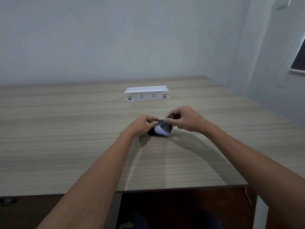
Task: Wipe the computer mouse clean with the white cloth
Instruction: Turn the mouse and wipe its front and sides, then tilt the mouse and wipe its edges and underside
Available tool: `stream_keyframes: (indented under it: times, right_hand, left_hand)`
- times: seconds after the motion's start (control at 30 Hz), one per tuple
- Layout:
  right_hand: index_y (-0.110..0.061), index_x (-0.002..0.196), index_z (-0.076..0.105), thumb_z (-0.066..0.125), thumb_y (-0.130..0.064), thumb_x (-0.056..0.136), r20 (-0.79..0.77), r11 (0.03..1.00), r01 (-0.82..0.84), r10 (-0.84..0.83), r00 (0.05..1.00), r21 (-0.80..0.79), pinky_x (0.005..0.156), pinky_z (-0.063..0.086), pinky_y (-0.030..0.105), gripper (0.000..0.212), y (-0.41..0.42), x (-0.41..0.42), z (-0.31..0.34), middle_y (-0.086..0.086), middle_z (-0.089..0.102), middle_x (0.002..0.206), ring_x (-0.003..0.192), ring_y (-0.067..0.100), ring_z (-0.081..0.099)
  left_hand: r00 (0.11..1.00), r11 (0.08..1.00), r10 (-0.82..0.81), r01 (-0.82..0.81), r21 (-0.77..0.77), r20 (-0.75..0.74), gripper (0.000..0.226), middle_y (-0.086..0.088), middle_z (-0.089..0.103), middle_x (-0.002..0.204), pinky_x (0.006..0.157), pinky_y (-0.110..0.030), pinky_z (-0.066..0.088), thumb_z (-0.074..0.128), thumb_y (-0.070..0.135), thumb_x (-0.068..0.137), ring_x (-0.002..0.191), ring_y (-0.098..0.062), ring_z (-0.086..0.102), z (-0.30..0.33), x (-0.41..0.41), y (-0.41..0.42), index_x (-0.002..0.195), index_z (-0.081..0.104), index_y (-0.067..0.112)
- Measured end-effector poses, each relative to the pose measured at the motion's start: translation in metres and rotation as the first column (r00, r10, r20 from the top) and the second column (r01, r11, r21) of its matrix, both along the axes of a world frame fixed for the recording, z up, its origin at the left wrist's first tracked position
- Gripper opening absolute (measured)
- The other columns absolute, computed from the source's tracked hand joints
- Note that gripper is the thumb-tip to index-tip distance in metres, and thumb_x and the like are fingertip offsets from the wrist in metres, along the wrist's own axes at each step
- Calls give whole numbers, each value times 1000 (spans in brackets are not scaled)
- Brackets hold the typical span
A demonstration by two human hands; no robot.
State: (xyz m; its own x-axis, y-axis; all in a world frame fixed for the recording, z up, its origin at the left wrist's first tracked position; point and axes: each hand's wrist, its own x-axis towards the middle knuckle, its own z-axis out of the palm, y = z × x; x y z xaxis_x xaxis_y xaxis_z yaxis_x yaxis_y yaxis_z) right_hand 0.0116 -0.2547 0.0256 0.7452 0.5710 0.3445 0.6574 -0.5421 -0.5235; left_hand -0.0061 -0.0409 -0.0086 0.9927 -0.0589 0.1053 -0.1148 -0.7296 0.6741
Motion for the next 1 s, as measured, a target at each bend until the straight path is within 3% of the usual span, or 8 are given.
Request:
stream_keyframes:
  times: [0.17, 0.23, 0.33, 0.47, 0.53, 0.67, 0.87, 1.0]
  right_hand:
    - [-10, 85, 79, 67, -19, 86, 188, 971, 235, -238, 953, 37, 63, 41, 18, 15, -9, 15, -2, -2, 73, 80, 75, 12, 64]
    - [-13, 85, 80, 69, -21, 86, 103, 980, 172, -183, 978, 104, 56, 40, 9, 13, -9, 8, 1, -8, 70, 71, 61, 2, 60]
    - [-13, 86, 79, 72, -22, 87, -72, 992, 65, -57, 996, 106, 50, 45, 17, 12, -9, 2, 0, -4, 68, 64, 47, 3, 55]
    - [-9, 82, 80, 67, -16, 84, 155, 963, 269, -269, 951, 23, 65, 43, 26, 15, -15, 18, -11, 3, 76, 80, 73, 15, 65]
    - [-9, 82, 80, 67, -17, 85, 145, 953, 291, -300, 943, 81, 67, 45, 26, 16, -18, 17, -13, 2, 77, 81, 77, 16, 67]
    - [-11, 76, 80, 67, -18, 83, 56, 939, 309, -321, 946, 150, 57, 42, 17, 16, -18, 5, -9, -1, 73, 70, 61, 8, 60]
    - [-3, 74, 76, 66, -17, 83, -176, 925, 327, -296, 939, 193, 42, 48, 22, 20, -5, -5, -7, 8, 70, 63, 42, 12, 58]
    - [3, 72, 73, 65, -15, 84, -157, 916, 351, -324, 933, 193, 38, 46, 18, 23, 3, 0, -3, 14, 71, 66, 43, 11, 59]
  left_hand:
    - [1000, 1000, 7, -7, 28, -1, 36, -5, 68, 120, 85, -20, 39, 54, 24, 99, 100, -12, 58, 2, -4, -2, 133, 62, 17]
    - [1000, 1000, 7, -7, 28, 1, 36, -5, 68, 119, 84, -18, 38, 54, 23, 99, 101, -12, 59, 2, -4, -2, 133, 63, 16]
    - [1000, 1000, 10, -10, 18, -1, 35, -6, 69, 121, 86, -20, 39, 55, 23, 98, 105, -13, 61, 2, -4, -2, 132, 63, 16]
    - [1000, 999, 23, -22, 28, -14, 36, -5, 67, 122, 87, -21, 39, 54, 26, 99, 102, -12, 57, 4, -7, -4, 133, 62, 18]
    - [999, 999, 27, -26, 33, -21, 36, -4, 67, 122, 88, -22, 39, 55, 27, 99, 102, -13, 57, 5, -7, -4, 133, 63, 19]
    - [999, 997, 49, -47, 66, -23, 35, -8, 68, 119, 86, -25, 41, 56, 29, 97, 99, -17, 59, 8, -7, -5, 130, 64, 18]
    - [996, 995, 63, -58, 85, -58, 36, -12, 70, 115, 86, -29, 47, 54, 32, 98, 101, -25, 65, 14, -11, -8, 127, 65, 14]
    - [990, 997, 69, -71, -14, -123, 33, -12, 65, 107, 72, -26, 52, 49, 23, 102, 79, -25, 66, 23, -18, -9, 130, 59, 9]
